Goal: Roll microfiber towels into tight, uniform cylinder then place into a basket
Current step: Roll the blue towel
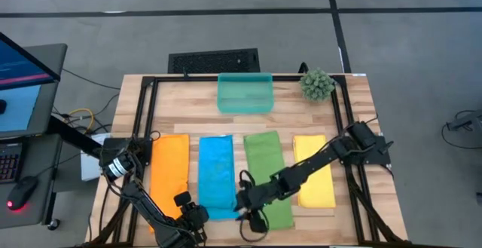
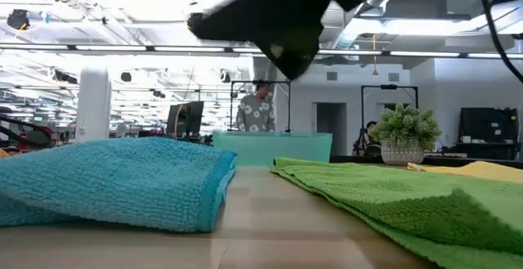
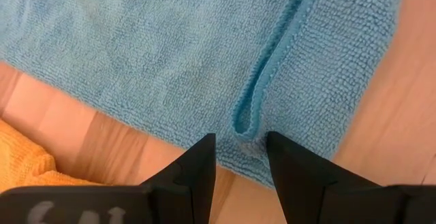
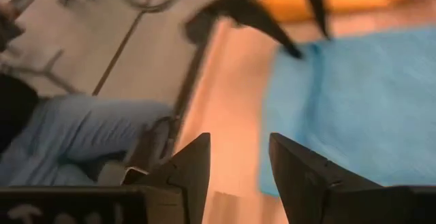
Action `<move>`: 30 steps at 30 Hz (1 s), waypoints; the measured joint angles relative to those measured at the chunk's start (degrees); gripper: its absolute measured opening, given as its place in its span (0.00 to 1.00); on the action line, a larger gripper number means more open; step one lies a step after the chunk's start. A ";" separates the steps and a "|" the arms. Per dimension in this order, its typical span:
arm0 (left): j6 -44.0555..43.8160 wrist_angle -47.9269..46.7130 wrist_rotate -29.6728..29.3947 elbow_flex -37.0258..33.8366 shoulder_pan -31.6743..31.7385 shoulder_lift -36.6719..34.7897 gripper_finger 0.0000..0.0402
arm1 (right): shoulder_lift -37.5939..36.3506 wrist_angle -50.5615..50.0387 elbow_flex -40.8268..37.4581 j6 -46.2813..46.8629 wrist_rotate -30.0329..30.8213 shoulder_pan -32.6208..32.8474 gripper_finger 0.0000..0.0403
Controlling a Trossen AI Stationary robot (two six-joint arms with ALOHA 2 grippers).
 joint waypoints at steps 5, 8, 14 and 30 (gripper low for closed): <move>-1.84 0.00 0.11 0.00 0.01 0.00 0.31 | 3.37 3.90 -0.11 -3.90 2.42 1.27 0.42; -2.78 0.00 0.49 0.00 0.00 0.00 0.31 | 5.80 6.79 0.71 -3.39 3.40 0.48 0.41; -3.12 0.00 1.30 0.00 0.00 0.00 0.31 | 8.94 5.62 3.89 -1.55 2.56 -1.20 0.39; -5.09 -0.02 1.23 0.02 0.00 0.00 0.31 | 8.87 5.93 4.28 -0.37 2.80 -1.15 0.32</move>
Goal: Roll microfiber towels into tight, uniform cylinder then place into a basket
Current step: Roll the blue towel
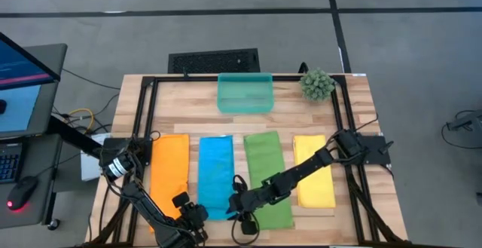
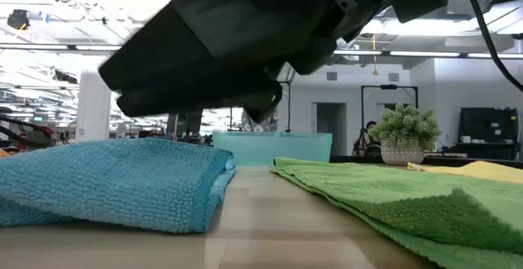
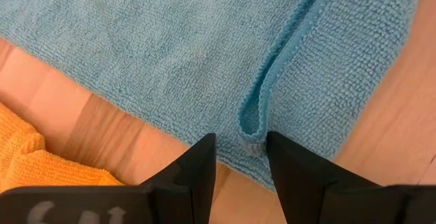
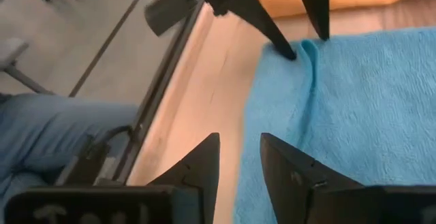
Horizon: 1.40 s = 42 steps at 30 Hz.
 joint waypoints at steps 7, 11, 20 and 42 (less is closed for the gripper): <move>-0.01 0.02 -0.38 0.00 0.00 0.00 0.31 | 0.00 2.10 0.00 0.51 0.00 0.02 0.30; 0.28 0.02 -0.44 0.00 0.00 0.00 0.31 | 0.00 2.70 0.00 1.07 0.00 0.02 0.30; 0.28 0.04 -0.88 0.02 0.00 0.00 0.31 | 0.00 2.57 0.00 2.10 0.26 0.12 0.30; -1.31 0.41 0.26 0.04 -0.17 0.02 0.31 | 4.71 -1.37 1.72 8.15 1.35 -0.64 0.30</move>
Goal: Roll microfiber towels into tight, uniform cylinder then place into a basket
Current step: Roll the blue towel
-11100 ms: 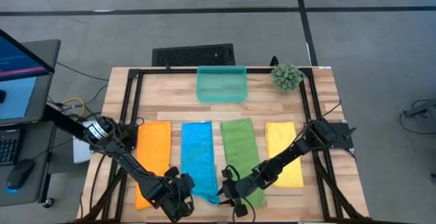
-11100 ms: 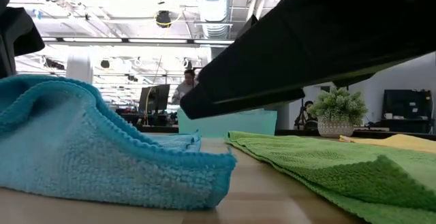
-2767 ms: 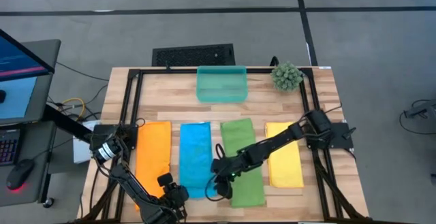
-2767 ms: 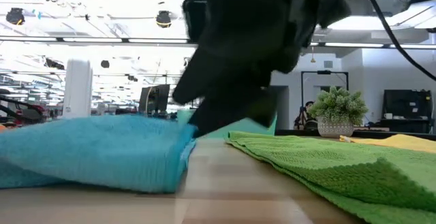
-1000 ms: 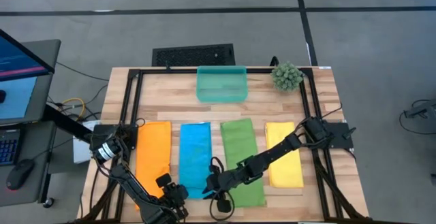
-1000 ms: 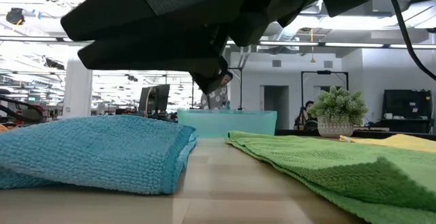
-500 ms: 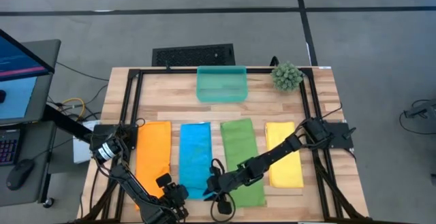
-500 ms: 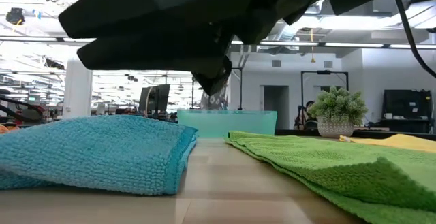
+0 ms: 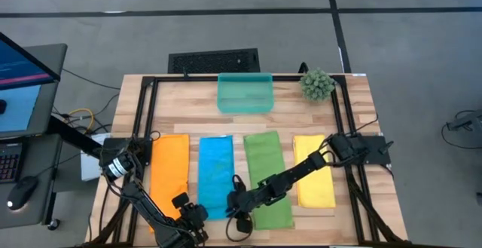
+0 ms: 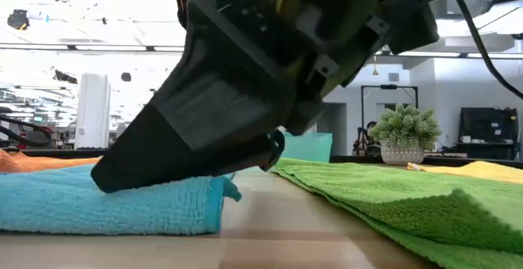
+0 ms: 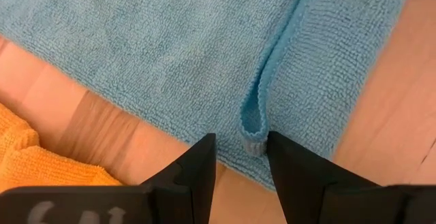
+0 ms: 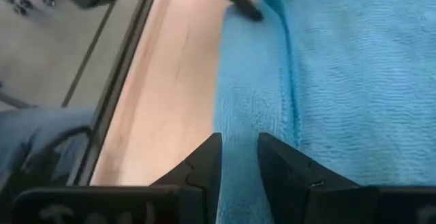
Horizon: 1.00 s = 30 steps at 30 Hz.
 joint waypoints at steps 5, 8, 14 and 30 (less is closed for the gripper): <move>-1.96 0.04 0.33 0.00 0.00 0.00 0.31 | -0.10 -2.48 0.09 1.22 -0.02 -0.53 0.30; -1.99 0.04 0.48 0.00 0.00 0.00 0.31 | -0.54 -2.63 0.09 -0.74 -0.19 -0.30 0.30; -1.99 0.00 1.51 0.02 -0.01 0.00 0.31 | -4.04 -4.99 0.07 -5.82 -1.37 0.61 0.30; -1.99 0.00 1.59 0.02 -0.02 0.00 0.31 | -13.12 -21.17 0.09 -22.68 15.02 10.36 0.30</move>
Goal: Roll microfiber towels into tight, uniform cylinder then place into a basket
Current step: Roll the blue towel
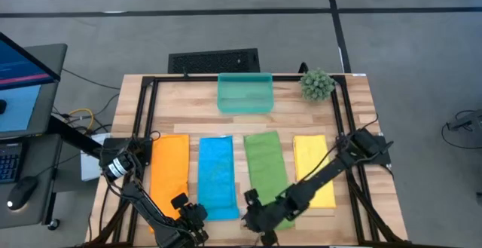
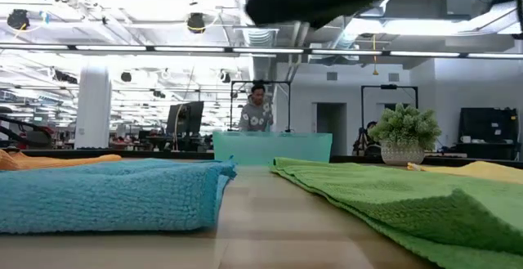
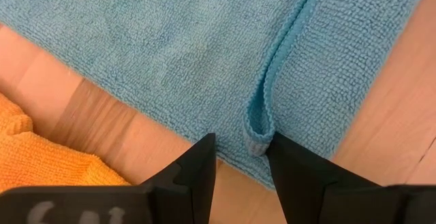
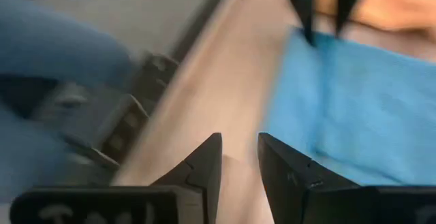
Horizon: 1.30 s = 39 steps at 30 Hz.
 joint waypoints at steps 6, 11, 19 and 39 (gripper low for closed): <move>0.00 0.00 0.09 0.00 0.00 0.00 0.31 | -1.00 -1.63 0.00 -5.62 14.75 3.45 0.30; -0.02 0.02 0.13 0.00 0.10 0.00 0.31 | -0.12 -1.33 -0.05 -5.19 11.82 2.51 0.30; -0.50 0.44 0.41 0.00 0.81 0.00 0.31 | -0.08 5.67 -0.90 -5.47 4.44 0.22 0.38; -2.45 1.53 0.15 0.00 1.83 0.00 0.31 | 8.48 10.25 0.83 -7.03 0.55 -1.47 0.49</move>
